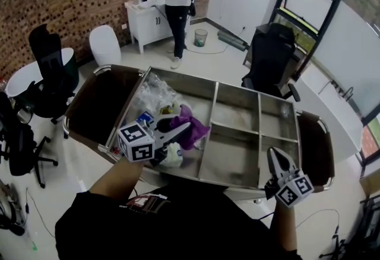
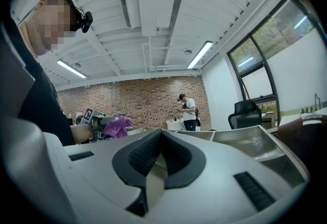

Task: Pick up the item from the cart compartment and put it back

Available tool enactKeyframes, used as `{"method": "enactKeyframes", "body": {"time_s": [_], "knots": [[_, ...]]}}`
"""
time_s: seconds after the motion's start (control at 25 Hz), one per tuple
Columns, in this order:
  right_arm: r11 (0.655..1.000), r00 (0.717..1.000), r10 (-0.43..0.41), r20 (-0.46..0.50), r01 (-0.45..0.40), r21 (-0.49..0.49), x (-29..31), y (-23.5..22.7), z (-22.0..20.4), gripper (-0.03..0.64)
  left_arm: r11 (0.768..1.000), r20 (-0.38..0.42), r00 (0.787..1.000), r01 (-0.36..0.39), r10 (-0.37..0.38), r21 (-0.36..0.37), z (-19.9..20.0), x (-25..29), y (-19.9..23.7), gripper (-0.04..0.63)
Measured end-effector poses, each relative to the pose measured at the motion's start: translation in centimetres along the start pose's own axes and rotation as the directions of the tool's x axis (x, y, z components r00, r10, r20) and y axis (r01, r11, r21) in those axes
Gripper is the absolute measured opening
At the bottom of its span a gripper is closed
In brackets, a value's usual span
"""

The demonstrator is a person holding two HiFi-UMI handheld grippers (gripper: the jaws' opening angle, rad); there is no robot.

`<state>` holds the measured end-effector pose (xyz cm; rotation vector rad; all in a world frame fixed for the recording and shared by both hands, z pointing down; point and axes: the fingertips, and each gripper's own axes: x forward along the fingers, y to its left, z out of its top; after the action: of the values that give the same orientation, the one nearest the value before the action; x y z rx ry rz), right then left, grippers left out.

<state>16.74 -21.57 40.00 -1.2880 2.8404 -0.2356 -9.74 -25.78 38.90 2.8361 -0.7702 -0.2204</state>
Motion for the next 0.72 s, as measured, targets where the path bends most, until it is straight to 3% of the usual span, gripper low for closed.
{"method": "enactKeyframes", "body": {"time_s": [0.32,0.72], "knots": [[0.999,0.998,-0.043,0.038,0.044,-0.027,-1.3,-1.9,1.0,-0.008,1.000,-0.046,0.999,0.004,-0.003,0.029,0.4,2.2,0.2,0.087],[0.987,0.984,-0.136,0.114,0.144,-0.072,-6.6,-7.1,4.6,-0.008,0.996,-0.103,0.994,0.055,-0.047,0.072,2.3,11.1,-1.9,0.087]]}}
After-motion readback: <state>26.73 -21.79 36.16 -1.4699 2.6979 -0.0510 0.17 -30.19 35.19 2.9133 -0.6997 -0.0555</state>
